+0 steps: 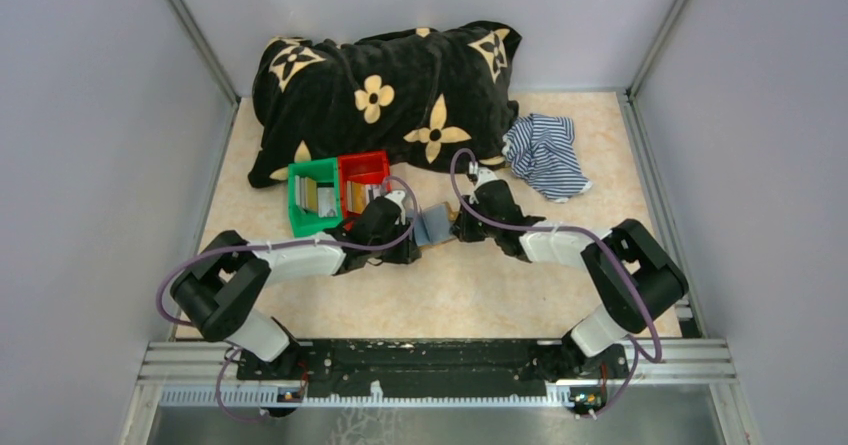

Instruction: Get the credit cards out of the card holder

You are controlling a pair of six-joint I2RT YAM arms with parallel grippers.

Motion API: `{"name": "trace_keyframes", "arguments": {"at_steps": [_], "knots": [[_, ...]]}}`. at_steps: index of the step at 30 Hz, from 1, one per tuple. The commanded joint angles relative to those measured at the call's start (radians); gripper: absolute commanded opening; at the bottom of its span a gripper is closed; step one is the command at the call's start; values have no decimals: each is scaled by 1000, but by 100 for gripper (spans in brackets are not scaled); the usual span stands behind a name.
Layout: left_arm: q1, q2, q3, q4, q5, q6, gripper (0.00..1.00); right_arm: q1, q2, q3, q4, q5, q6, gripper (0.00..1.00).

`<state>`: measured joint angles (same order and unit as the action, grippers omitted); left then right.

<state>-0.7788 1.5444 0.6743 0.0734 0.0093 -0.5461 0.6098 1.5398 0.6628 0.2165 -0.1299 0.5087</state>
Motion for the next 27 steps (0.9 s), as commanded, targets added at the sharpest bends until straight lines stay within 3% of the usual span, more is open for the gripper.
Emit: {"name": "trace_keyframes", "arguments": {"at_steps": [1,27], "knots": [[-1,6,-40,-55,-6,6,42,35,3,53,22,-64,13,0],[-2,8,-46,-46,5,2,41,86,57,138,-13,-24,-17,0]]}}
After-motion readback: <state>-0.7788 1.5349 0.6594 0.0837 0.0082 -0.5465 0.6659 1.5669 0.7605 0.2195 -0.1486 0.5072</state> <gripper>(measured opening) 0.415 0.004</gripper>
